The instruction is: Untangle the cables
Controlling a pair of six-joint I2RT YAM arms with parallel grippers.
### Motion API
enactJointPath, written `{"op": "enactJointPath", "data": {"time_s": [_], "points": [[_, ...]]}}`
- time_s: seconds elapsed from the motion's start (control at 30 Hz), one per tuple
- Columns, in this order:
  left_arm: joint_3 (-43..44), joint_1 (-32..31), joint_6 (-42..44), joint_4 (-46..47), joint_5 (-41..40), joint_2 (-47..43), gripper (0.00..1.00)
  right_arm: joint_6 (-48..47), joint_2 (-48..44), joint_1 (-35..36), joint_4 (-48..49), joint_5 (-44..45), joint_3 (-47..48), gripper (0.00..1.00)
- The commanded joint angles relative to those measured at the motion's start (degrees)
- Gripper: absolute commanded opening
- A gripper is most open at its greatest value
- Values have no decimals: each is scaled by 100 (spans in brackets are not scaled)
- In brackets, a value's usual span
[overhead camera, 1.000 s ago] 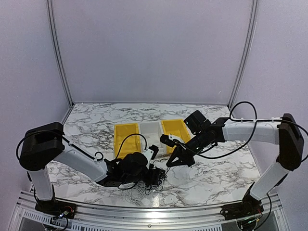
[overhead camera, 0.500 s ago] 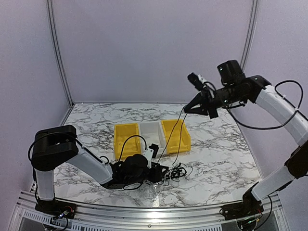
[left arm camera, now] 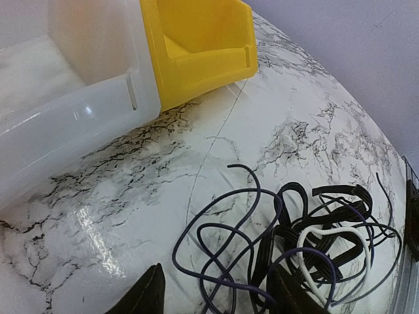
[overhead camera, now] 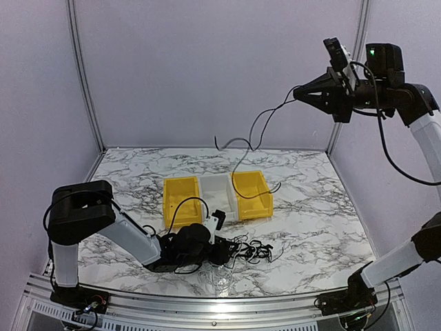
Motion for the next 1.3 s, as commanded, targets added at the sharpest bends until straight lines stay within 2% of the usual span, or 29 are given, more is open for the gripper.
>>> {"op": "enactJointPath", "data": {"time_s": [0.0, 0.13, 0.27, 0.53, 0.73, 0.87, 0.97, 1.07, 1.27], "points": [[-200, 26, 54, -192, 97, -57, 57, 75, -166, -54, 34, -39, 97, 0], [-276, 26, 144, -191, 185, -220, 61, 45, -282, -69, 281, 290, 5, 0], [-435, 1, 401, -191, 192, -712, 63, 242, -569, -68, 895, 450, -759, 0], [-983, -35, 912, -306, 171, -2469, 66, 323, -917, -70, 1519, 689, -2278, 0], [-872, -35, 1660, -1491, -342, -3997, 66, 124, -986, -48, 1674, 704, -3172, 0], [-697, -35, 2247, -2063, -719, -4851, 66, -186, -1038, 222, 1601, 988, -3630, 0], [-209, -26, 2702, -2778, -491, -4902, 66, -338, -1064, 572, 1516, 1280, -3881, 0], [482, -26, 2970, -3476, -36, -4523, 65, -360, -1093, 838, 1574, 1349, -4092, 0], [1264, -22, 3299, -3664, 782, -3711, 58, -512, -1059, 1141, 1426, 1447, -4059, 0]]}}
